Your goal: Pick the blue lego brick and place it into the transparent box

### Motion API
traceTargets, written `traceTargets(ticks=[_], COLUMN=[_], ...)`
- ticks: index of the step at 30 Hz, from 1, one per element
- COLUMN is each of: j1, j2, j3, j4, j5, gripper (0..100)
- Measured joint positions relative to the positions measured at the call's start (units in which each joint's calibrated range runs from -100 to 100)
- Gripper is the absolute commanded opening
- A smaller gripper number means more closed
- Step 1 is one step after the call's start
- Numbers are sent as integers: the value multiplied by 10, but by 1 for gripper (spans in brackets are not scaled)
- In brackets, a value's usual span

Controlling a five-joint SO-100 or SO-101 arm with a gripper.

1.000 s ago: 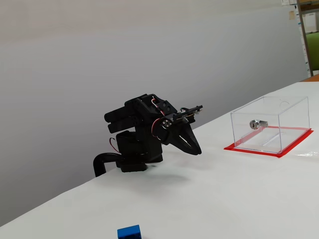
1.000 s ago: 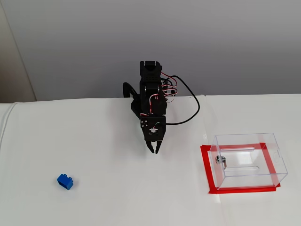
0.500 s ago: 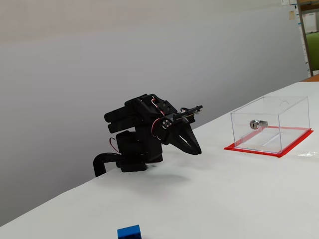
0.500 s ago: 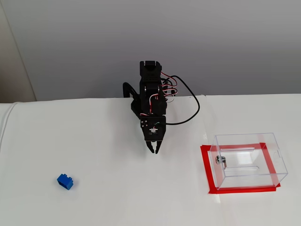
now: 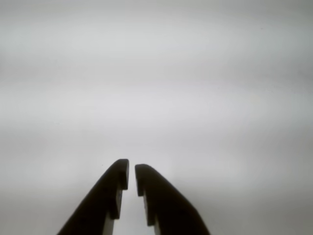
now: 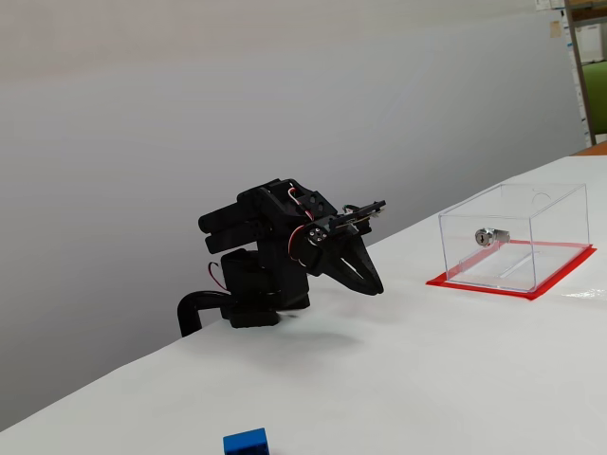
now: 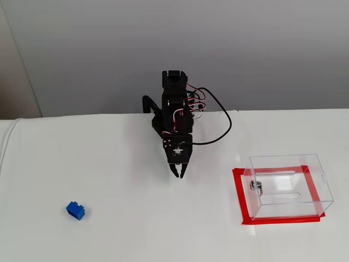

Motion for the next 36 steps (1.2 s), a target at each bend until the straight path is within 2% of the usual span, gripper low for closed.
traceTargets(ticks=[22, 28, 36], j1=[0, -74, -122], j2=[0, 0, 1], j3=[0, 0, -34], j4=[0, 0, 0], j5=[0, -3, -3], gripper=[1, 1, 1])
